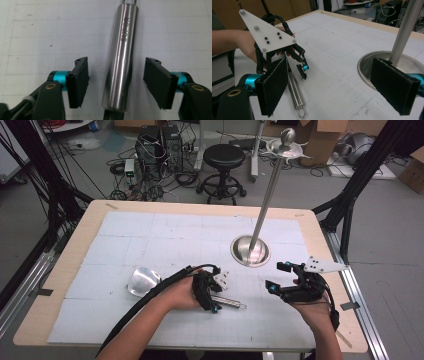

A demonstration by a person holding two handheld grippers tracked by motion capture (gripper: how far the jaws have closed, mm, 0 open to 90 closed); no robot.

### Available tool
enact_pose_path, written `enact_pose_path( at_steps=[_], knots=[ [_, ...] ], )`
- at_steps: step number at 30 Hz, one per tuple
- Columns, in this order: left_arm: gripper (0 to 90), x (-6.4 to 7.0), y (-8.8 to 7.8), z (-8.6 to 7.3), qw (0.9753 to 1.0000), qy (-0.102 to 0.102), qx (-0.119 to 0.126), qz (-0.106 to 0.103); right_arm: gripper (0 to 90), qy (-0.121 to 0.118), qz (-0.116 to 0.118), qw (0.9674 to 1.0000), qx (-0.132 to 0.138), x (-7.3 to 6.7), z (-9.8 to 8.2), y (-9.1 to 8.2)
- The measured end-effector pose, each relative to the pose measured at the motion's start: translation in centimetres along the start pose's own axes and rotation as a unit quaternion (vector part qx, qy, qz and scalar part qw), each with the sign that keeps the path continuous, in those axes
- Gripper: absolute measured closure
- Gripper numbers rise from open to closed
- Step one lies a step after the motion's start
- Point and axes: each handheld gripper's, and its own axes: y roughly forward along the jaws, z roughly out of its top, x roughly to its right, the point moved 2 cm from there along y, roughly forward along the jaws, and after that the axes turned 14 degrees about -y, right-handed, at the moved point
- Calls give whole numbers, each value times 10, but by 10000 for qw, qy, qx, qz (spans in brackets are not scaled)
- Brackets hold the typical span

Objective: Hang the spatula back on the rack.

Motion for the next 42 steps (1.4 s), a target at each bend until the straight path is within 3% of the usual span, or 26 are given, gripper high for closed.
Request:
enact_pose_path(
  at_steps=[12,17,24,27,29,42],
  knots=[
    [559,1,-6,-1,9996,-117,-219,112,145,14,-18,10000,-84,0,-2,3],
    [636,1,-7,-1,9996,-58,-266,83,145,19,-17,9999,-116,0,-2,4],
    [652,3,-7,0,9993,153,-321,139,146,29,-28,9999,-108,1,-4,4],
    [675,6,-7,0,9980,490,-366,129,146,54,-35,10000,-75,1,-4,3],
    [679,7,-8,0,9976,559,-369,150,146,48,-32,10000,-67,2,-4,3],
    [686,8,-11,-1,9979,501,-347,230,148,36,-46,10000,-50,2,-4,3]
  ],
)
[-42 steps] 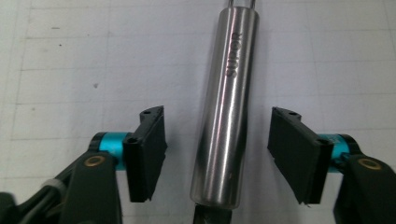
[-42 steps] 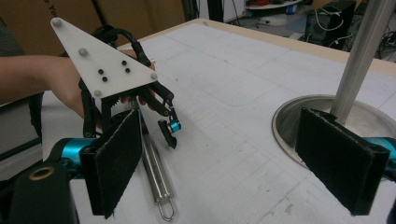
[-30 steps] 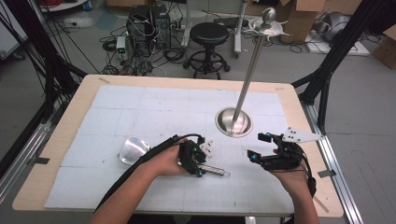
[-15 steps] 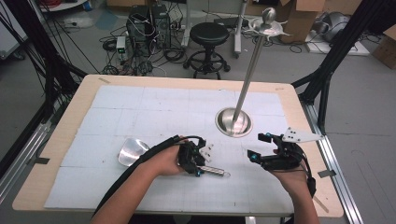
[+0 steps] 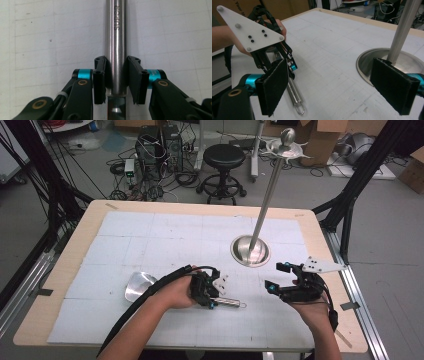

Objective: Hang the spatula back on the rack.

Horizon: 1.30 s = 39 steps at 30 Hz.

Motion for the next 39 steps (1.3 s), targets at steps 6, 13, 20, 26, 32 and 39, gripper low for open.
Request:
enact_pose_path(
  at_steps=[6,13,20,26,32,39],
  knots=[
    [687,-2,-17,-1,9995,-114,288,43,148,33,8,10000,13,0,0,0],
    [690,-6,-56,-6,9949,-298,950,187,148,48,4,10000,78,0,1,-2],
    [692,-9,-86,-12,9876,-422,1494,217,148,46,9,10000,81,0,1,-2],
    [692,-11,-114,-20,9777,-519,2021,251,148,66,11,9999,82,0,1,-2],
    [692,-12,-137,-25,9677,-638,2427,257,148,59,27,9999,77,0,1,-1],
    [692,-13,-170,-31,9512,-716,2992,249,148,53,22,9999,96,0,1,-1]
  ],
)
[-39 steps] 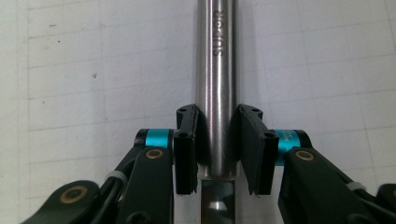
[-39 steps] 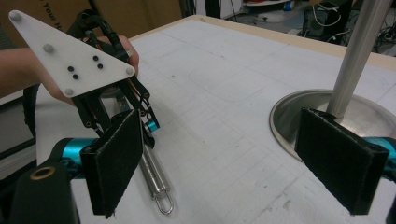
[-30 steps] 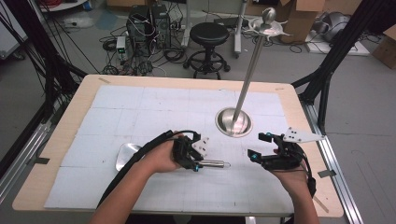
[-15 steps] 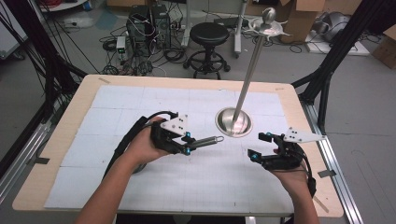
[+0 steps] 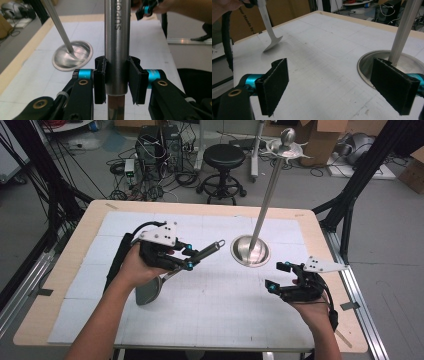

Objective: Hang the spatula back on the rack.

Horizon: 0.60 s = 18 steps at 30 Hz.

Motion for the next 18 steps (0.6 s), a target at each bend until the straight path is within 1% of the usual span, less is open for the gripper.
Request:
enact_pose_path(
  at_steps=[3,4,5,6,7,9,11,13,18],
  knots=[
    [692,-1,-10,4,9998,-52,201,-15,148,-15,3,10000,5,0,0,0],
    [692,-1,-10,4,9998,-52,201,-15,148,-10,-1,10000,6,0,0,0],
    [692,-1,-16,7,9995,-78,296,-3,148,-1,2,10000,12,0,0,0],
    [692,-1,-16,7,9995,-78,296,-3,148,-1,2,10000,12,0,0,0],
    [692,-1,-21,10,9993,-57,357,19,147,-1,4,10000,15,0,0,0],
    [692,0,-24,13,9989,-61,461,7,148,16,27,10000,32,0,0,0],
    [692,-1,-26,14,9987,-40,509,-8,148,13,28,10000,40,0,1,0],
    [692,-2,-29,16,9978,-114,659,-36,148,25,25,10000,62,0,1,-1],
    [692,-4,-30,17,9979,-115,638,46,148,31,27,10000,65,0,1,-1]
  ],
)
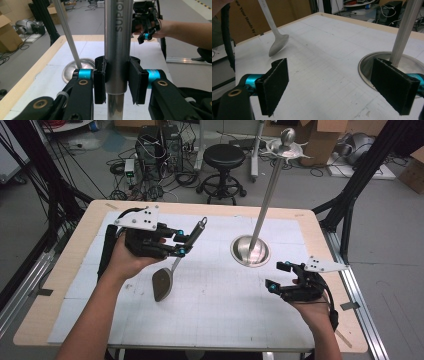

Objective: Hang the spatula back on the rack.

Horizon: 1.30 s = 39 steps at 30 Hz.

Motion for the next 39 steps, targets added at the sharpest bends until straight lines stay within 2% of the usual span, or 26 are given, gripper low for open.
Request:
enact_pose_path(
  at_steps=[5,12,15,21,29,32,39],
  knots=[
    [692,2,-2,3,10000,-10,65,20,148,-9,45,10000,-33,0,0,2],
    [692,5,-8,20,9998,-18,196,34,148,-22,61,10000,-9,-1,2,3],
    [692,5,-9,31,9994,-72,339,-2,148,-35,50,10000,12,-2,2,1],
    [692,-1,-7,40,9984,-203,531,-61,148,-43,64,10000,6,-2,3,2],
    [692,-5,-1,43,9977,-297,596,-96,149,-45,72,10000,-33,-2,2,4],
    [692,-8,1,43,9970,-410,647,-124,149,-50,65,10000,-28,-3,2,4],
    [691,-11,5,45,9965,-451,697,-133,149,-36,81,10000,-39,-3,2,4]
  ],
)
